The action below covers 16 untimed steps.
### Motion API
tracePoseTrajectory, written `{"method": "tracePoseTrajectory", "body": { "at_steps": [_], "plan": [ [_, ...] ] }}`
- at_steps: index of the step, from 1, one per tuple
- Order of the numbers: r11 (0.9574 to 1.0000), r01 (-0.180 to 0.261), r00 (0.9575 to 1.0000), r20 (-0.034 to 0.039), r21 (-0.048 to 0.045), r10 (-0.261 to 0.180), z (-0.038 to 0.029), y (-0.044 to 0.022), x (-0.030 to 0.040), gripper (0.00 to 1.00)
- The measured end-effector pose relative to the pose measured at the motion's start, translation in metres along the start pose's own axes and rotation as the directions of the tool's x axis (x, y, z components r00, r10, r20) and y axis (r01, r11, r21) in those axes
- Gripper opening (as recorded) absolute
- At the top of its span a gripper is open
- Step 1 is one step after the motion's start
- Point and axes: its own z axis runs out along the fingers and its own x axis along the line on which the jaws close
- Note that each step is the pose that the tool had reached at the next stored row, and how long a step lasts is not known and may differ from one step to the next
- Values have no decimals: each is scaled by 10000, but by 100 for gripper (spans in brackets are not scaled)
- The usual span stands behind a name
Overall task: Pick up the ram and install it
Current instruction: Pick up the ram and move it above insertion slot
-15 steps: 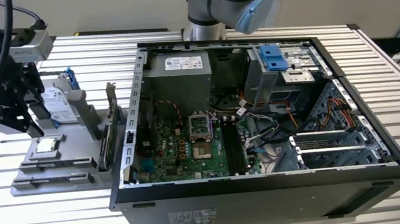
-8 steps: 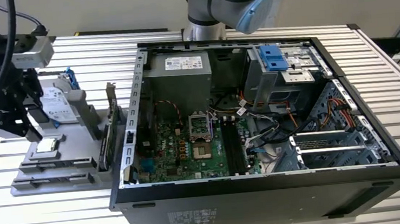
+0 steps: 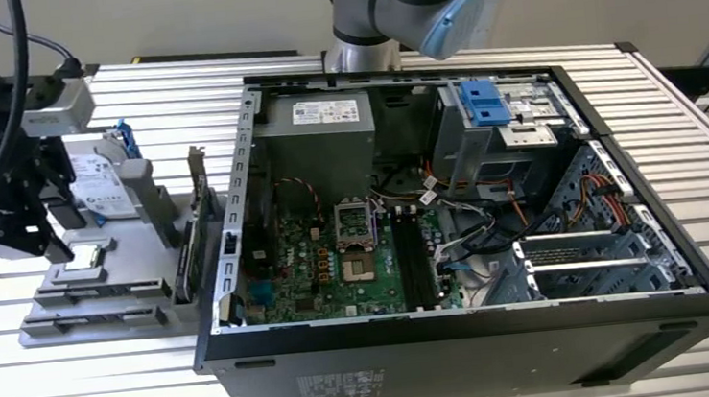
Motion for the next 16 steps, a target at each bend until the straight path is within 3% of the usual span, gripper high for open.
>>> {"method": "tracePoseTrajectory", "body": {
  "at_steps": [16],
  "plan": [
    [10000, 30, 10000, -2, 88, -30, 114, -10, -191, 100]
  ]
}}
